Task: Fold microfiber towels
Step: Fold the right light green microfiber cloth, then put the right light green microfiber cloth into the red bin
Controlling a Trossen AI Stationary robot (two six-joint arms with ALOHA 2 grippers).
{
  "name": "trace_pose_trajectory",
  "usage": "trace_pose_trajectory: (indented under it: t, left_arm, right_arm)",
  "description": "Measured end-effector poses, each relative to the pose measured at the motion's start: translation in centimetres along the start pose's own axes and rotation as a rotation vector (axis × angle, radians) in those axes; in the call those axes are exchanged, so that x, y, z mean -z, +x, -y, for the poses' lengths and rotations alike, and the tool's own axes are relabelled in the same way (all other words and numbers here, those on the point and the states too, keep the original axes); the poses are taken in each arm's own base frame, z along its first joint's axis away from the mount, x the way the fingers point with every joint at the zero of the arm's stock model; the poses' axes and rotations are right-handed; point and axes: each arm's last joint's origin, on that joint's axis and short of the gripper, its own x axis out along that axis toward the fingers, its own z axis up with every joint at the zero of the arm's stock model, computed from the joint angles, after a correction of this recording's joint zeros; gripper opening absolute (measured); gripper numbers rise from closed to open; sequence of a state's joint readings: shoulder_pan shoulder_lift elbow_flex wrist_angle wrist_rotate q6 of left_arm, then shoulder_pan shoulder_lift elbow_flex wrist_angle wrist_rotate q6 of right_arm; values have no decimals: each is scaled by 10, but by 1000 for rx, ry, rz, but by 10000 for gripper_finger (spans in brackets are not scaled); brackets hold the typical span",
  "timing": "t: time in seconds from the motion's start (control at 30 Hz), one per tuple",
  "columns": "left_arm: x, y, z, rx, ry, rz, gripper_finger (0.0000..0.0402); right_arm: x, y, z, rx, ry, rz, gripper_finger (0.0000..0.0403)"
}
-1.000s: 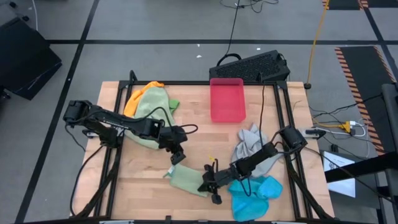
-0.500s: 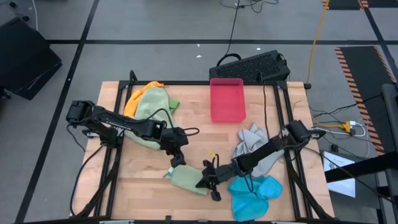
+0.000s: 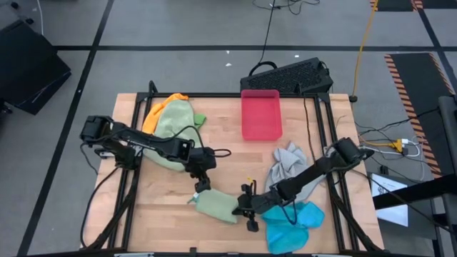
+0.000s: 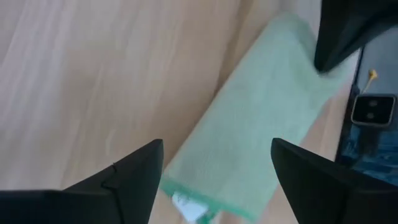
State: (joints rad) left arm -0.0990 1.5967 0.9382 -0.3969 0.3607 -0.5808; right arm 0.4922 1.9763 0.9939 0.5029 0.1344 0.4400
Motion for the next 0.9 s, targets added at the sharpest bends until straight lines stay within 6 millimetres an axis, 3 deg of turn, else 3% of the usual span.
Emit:
trace_pose_trajectory:
  t: [0.17, 0.33, 0.43, 0.6, 0.9]
  left_arm:
    - [-2, 12, -4, -5, -17, -16, 299]
    - [-5, 12, -1, 23, -4, 16, 299]
    - [-3, 12, -2, 20, 31, -1, 299]
    - [-1, 19, -5, 33, 120, -50, 299]
    - [6, 53, -12, 55, 232, -162, 298]
  right_arm:
    - [7, 18, 9, 14, 27, 1, 0]
    - [-2, 21, 10, 6, 15, 43, 0]
    - [-4, 16, 10, 9, 11, 16, 0]
    - [-22, -2, -1, -67, 2, 17, 0]
    - [-31, -25, -3, -25, 4, -83, 0]
